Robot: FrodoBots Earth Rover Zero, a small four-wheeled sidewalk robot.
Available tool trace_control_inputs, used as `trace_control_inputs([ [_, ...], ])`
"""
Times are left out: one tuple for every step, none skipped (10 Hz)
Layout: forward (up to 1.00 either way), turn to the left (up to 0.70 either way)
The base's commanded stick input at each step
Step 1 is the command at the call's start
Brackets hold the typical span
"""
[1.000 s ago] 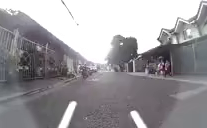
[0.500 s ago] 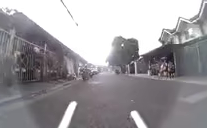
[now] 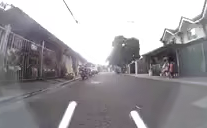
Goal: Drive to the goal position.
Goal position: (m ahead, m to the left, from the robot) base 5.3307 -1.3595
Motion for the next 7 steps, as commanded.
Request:
trace_control_inputs([
  [0.7,0.0],
  [0.7,0.0],
  [0.7,0.0],
  [0.7,0.0],
  [0.7,0.0],
  [0.7,0.0],
  [0.7,0.0],
])
